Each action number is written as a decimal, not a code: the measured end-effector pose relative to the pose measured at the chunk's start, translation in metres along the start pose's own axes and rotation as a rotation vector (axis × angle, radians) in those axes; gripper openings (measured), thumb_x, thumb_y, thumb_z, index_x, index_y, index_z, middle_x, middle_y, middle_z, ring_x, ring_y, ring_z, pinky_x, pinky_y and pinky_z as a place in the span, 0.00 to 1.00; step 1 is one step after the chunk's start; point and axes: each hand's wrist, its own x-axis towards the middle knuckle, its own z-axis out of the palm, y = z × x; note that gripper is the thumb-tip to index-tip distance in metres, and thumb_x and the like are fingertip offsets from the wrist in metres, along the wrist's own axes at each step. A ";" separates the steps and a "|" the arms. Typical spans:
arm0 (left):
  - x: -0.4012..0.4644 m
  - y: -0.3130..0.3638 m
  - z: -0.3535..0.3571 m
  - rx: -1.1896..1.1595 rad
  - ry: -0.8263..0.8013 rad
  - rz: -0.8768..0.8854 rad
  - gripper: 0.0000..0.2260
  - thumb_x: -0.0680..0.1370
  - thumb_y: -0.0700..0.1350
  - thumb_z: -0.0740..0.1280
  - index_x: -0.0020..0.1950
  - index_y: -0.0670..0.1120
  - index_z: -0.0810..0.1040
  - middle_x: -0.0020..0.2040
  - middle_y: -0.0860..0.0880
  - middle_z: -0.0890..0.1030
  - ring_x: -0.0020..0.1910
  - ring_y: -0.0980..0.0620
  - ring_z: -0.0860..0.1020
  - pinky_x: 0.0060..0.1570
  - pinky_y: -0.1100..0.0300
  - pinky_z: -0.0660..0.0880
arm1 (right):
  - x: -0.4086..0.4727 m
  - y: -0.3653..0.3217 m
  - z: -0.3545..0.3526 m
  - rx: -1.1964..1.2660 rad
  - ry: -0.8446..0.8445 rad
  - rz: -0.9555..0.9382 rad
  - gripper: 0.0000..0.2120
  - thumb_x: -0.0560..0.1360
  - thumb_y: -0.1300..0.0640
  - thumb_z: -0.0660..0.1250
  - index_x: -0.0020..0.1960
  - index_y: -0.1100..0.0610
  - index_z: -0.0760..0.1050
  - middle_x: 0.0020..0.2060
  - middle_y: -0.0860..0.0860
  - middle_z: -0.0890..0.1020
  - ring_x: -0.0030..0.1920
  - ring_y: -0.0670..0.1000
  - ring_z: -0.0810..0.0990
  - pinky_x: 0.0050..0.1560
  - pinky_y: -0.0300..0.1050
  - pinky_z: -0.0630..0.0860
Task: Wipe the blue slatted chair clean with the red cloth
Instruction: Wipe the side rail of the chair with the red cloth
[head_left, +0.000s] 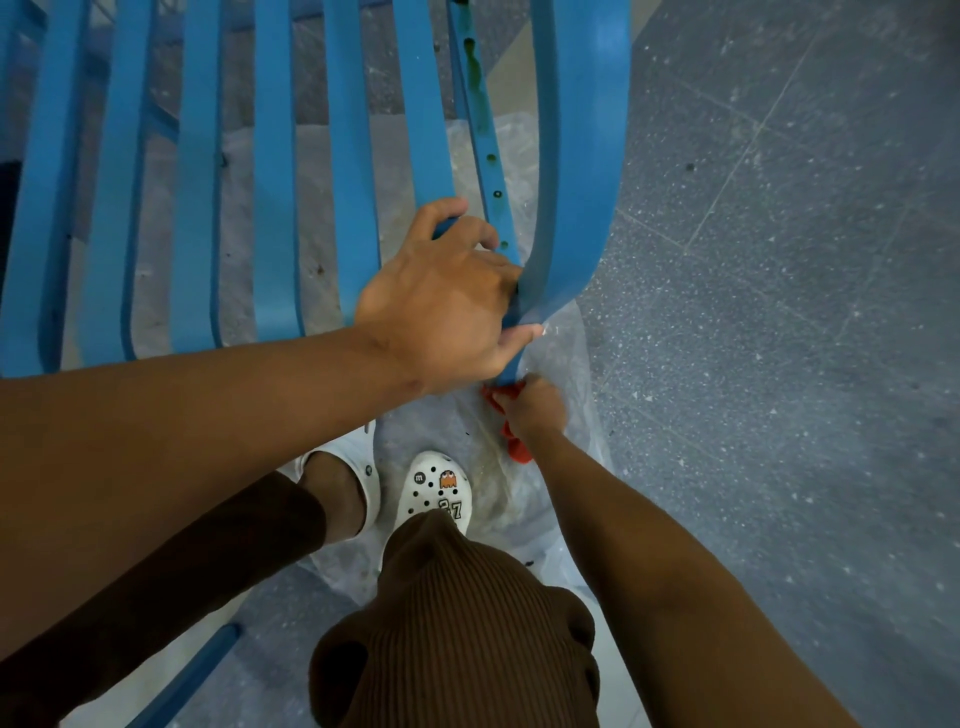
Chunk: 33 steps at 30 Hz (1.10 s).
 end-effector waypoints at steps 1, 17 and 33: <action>0.000 0.000 0.000 -0.001 -0.004 0.002 0.24 0.80 0.67 0.52 0.60 0.56 0.81 0.58 0.56 0.82 0.71 0.49 0.69 0.75 0.47 0.52 | -0.003 -0.001 -0.002 0.012 0.007 0.007 0.17 0.75 0.37 0.70 0.49 0.51 0.75 0.35 0.49 0.84 0.33 0.51 0.84 0.35 0.48 0.81; -0.008 -0.002 -0.015 -0.225 -0.013 0.016 0.20 0.79 0.66 0.57 0.55 0.56 0.82 0.50 0.54 0.83 0.63 0.51 0.74 0.77 0.48 0.52 | -0.135 -0.028 -0.158 0.761 -0.090 -0.198 0.14 0.80 0.68 0.51 0.62 0.63 0.70 0.45 0.62 0.85 0.35 0.57 0.84 0.38 0.49 0.82; -0.036 -0.049 -0.137 -0.659 0.227 -0.147 0.16 0.84 0.46 0.63 0.72 0.50 0.74 0.69 0.53 0.77 0.70 0.54 0.73 0.70 0.60 0.65 | -0.255 -0.152 -0.244 0.503 0.531 -0.849 0.17 0.76 0.53 0.76 0.63 0.51 0.80 0.54 0.43 0.81 0.56 0.47 0.80 0.57 0.45 0.78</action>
